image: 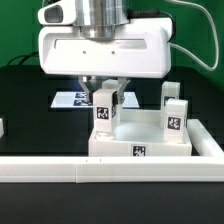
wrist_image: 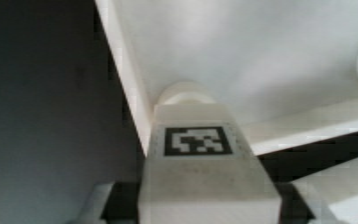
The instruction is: Assemble square table
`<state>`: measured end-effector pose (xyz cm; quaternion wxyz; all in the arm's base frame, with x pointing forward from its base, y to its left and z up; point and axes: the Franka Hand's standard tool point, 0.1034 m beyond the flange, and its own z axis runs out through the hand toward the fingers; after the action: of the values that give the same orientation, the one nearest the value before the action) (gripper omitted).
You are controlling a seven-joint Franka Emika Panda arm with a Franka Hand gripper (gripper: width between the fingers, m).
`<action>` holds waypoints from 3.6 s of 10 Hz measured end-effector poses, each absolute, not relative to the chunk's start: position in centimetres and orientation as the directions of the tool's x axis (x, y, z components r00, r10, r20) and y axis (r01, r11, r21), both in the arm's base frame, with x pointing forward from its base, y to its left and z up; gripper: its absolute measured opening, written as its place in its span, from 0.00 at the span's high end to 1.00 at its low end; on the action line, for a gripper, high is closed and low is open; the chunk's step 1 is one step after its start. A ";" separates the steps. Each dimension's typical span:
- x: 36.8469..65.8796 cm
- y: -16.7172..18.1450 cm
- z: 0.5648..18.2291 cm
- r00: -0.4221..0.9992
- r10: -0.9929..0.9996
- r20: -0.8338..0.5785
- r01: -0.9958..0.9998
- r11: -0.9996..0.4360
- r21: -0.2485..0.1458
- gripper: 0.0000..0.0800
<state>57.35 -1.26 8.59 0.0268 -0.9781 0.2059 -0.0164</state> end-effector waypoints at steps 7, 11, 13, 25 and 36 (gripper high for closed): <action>57.6 -0.3 8.4 0.434 -0.901 -0.008 -0.898 -0.433 -0.079 0.64; 57.7 0.3 8.4 0.188 -0.982 -0.033 -0.980 -0.185 -0.075 0.64; 57.6 0.4 8.3 0.169 -0.985 -0.034 -0.983 -0.166 -0.074 0.39; 57.4 1.2 8.1 0.899 -0.436 0.049 -0.433 -0.899 -0.064 0.19; 57.9 0.3 8.4 0.997 -0.035 0.075 -0.034 -0.999 -0.021 0.64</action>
Offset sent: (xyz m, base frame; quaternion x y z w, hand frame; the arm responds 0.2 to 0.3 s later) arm -0.0121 0.0020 -0.0061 0.0039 0.0075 0.3027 0.9531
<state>57.85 0.28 8.36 0.0100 -0.9991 0.0172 -0.0378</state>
